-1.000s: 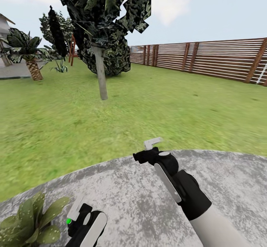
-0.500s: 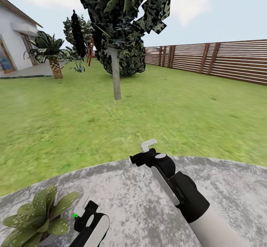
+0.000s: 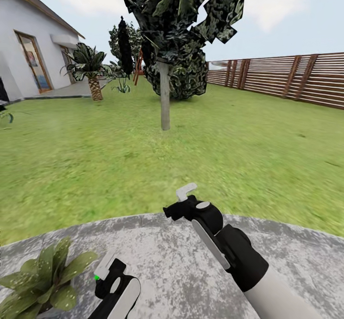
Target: Pick up the pesticide atomizer in the garden and spray insectifuge to fully cover both potted plants in the garden.
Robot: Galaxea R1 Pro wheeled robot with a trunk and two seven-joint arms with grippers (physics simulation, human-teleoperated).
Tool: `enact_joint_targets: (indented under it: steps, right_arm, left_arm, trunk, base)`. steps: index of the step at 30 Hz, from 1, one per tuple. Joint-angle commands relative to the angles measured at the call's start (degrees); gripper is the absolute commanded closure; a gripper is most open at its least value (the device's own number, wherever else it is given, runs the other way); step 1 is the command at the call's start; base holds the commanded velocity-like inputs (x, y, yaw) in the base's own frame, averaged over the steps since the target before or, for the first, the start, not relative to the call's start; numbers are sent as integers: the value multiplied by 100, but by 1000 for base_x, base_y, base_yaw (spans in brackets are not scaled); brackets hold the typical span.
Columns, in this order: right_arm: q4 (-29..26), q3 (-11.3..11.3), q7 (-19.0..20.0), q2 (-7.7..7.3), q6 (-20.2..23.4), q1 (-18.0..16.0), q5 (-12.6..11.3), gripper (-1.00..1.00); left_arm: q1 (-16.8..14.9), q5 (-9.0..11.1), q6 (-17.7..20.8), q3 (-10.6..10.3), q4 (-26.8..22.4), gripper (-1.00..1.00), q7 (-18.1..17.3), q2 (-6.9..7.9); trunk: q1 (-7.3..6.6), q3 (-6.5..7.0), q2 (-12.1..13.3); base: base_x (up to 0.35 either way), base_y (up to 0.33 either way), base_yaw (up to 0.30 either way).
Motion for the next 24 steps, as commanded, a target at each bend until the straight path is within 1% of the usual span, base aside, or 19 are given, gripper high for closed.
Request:
enact_joint_targets:
  steps: [1, 3, 6, 7, 8, 10, 11, 12, 14, 15, 16, 17, 19, 20, 21, 22, 23, 24]
  right_arm:
    - [1, 14, 24, -1, 1, 2, 16, -100]
    - [58, 56, 29, 7, -72, 3, 59, -100]
    - [2, 69, 43, 28, 1, 2, 16, -100]
    - [-7, 64, 44, 37, 53, 3, 13, -100]
    - [-15, 68, 41, 49, 156, 3, 15, -100]
    - [-33, 73, 37, 57, 259, 3, 16, -100]
    - [-38, 78, 42, 59, 283, 3, 13, -100]
    - [-40, 93, 48, 61, 295, 3, 12, -100]
    - [-63, 252, 57, 61, 298, 3, 11, -100]
    - [-72, 336, 60, 60, 299, 2, 11, -100]
    - [-75, 368, 61, 60, 299, 3, 11, -100]
    - [-76, 397, 61, 60, 297, 3, 11, -100]
    - [-77, 454, 62, 60, 289, 3, 10, -100]
    - [-78, 465, 62, 60, 280, 2, 10, -100]
    - [-78, 469, 62, 60, 264, 3, 10, -100]
    - [-75, 471, 62, 60, 235, 3, 10, -100]
    - [-71, 472, 62, 60, 219, 2, 10, -100]
    - [-70, 474, 62, 60, 214, 3, 10, -100]
  left_arm:
    - [0, -7, 1, -4, 0, 100, 3, 0]
    - [0, -11, 0, -9, 4, 100, 16, 0]
    - [0, -6, 0, -6, 15, 100, 14, 0]
    - [0, -8, 0, -8, -33, 100, 23, -4]
    - [0, -10, 14, -13, -210, 100, 56, -5]
    - [0, -1, 198, -10, -530, 100, 114, 6]
    - [0, 19, 300, -1, -602, 100, 134, 11]
    - [0, 34, 368, 17, -634, 100, 144, 19]
    - [0, 51, 507, 55, -647, 100, 137, 33]
    - [-1, 29, 704, 59, -639, 100, 121, 39]
    - [0, 37, 887, 60, -628, 100, 115, 35]
    - [0, 58, 991, 70, -595, 100, 113, 31]
    - [0, 80, 1072, 124, -553, 100, 117, 36]
    - [21, 88, 1090, 167, -686, 100, 111, 74]
    - [60, 100, 1112, 214, -880, 100, 111, 169]
    - [170, 213, 1139, 253, -1170, 100, 116, 358]
    - [306, 612, 1175, 270, -1524, 100, 109, 668]
    - [409, 984, 1253, 257, -1820, 100, 108, 934]
  trunk:
    - [0, 0, 0]
    - [0, 0, 0]
    - [0, 0, 0]
    - [0, 0, 0]
    - [0, 0, 0]
    - [0, 0, 0]
    - [0, 0, 0]
    - [0, 0, 0]
    - [0, 0, 0]
    - [0, 0, 0]
    - [0, 0, 0]
    - [0, 0, 0]
    - [0, 0, 0]
    - [0, 0, 0]
    - [0, 0, 0]
    - [0, 0, 0]
    - [0, 0, 0]
    - [0, 0, 0]
  base:
    - [184, -289, 233]
    - [172, -297, 99]
    - [158, -303, 28]
    - [93, -198, 168]
    - [38, -81, 225]
    - [15, -31, 250]
    - [5, -11, 263]
    - [3, -6, 267]
    - [1, -2, 269]
    - [0, -1, 270]
    - [0, 0, 270]
    - [0, 0, 270]
    - [0, 0, 270]
    - [0, 0, 270]
    - [0, 0, 271]
    - [0, 0, 270]
    - [0, 0, 270]
    - [0, 0, 270]
